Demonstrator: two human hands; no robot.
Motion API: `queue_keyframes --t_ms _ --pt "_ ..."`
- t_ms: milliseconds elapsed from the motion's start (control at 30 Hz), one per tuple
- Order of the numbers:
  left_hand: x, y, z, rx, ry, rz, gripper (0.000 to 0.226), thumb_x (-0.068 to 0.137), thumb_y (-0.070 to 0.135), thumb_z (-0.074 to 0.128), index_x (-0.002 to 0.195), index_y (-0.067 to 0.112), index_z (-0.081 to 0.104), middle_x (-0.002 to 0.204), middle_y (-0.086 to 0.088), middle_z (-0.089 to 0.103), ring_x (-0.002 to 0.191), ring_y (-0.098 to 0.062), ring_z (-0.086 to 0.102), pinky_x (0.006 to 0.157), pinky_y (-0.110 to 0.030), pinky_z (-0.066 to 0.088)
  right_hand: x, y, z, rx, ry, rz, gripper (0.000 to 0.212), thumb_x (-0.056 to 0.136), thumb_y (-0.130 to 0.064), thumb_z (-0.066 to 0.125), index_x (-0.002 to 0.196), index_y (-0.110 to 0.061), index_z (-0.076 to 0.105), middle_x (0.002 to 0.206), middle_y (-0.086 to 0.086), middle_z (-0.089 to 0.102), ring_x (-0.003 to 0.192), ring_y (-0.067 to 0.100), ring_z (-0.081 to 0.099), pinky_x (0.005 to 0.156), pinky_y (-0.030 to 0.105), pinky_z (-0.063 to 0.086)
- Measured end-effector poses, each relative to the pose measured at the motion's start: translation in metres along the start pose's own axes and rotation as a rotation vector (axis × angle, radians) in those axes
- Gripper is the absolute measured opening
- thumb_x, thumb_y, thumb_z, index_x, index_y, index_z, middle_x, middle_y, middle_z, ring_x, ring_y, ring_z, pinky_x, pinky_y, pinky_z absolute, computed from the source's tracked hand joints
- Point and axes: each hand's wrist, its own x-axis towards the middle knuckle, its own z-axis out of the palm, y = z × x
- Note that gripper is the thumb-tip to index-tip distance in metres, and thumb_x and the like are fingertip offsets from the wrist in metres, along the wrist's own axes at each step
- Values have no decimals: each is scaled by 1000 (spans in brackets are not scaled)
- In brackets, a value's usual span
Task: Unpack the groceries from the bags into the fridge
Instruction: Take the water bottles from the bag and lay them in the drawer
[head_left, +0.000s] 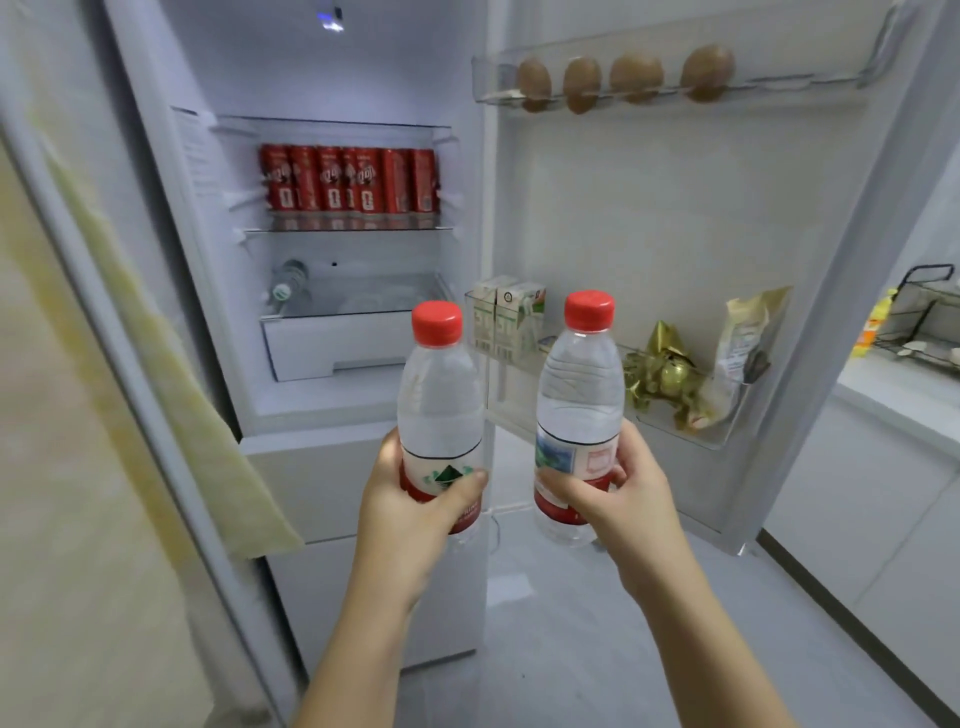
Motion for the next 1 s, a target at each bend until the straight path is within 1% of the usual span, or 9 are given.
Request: queue_keyframes --t_ms 67,133,233,400,500,633,767,900,1000 --pt "8 -2 0 4 22 -7 55 68 11 85 113 28 58 92 13 72 83 2 68 64 -12 50 9 4 5 11 -21 6 62 70 -7 83 121 -31 59 104 -9 72 96 8 69 82 30 55" --pt "17 -4 -1 5 39 -14 55 68 13 85 113 30 58 93 14 72 84 0 68 69 -17 49 19 7 10 10 -46 9 63 70 -8 84 123 -30 58 106 -8 72 97 9 68 84 31 55" --pt "33 -11 -4 2 62 -17 51 69 14 85 108 33 58 90 18 71 83 1 68 71 -22 49 36 13 21 0 -77 15 64 69 -9 85 123 -30 58 107 -7 72 99 10 68 86 33 55" --pt "69 -24 -16 2 84 -23 46 69 13 84 101 32 58 87 20 71 81 2 67 71 -23 49 69 23 50 -10 -104 20 63 69 -5 84 120 -32 59 105 -9 72 96 9 69 82 30 55" --pt "100 -31 -27 -1 87 -20 47 69 12 85 104 29 59 89 16 72 84 -2 68 74 -26 51 91 30 75 -5 -97 28 61 68 -3 83 118 -29 60 101 -8 73 92 9 70 79 28 54" --pt "146 -37 -47 3 63 -15 47 70 11 85 104 29 59 87 18 71 82 0 67 74 -25 51 124 38 113 1 -92 46 59 67 -5 84 115 -33 60 98 -12 73 89 5 69 76 23 52" --pt "191 -47 -71 20 46 -28 46 70 12 84 103 30 58 88 17 71 82 1 67 74 -25 51 154 53 152 13 -82 78 61 66 -7 85 115 -32 60 99 -9 73 92 10 69 80 29 54" --pt "222 -63 -95 39 58 -57 43 70 13 84 98 32 57 85 19 70 79 2 66 72 -25 50 173 66 185 20 -73 112 59 68 -6 84 113 -34 59 96 -13 72 89 6 69 77 26 54" --pt "238 -72 -107 48 67 -78 43 71 12 83 98 33 57 84 20 70 78 3 65 70 -24 49 188 75 203 22 -86 129 61 68 -6 84 117 -32 58 100 -10 72 91 7 69 78 26 54"
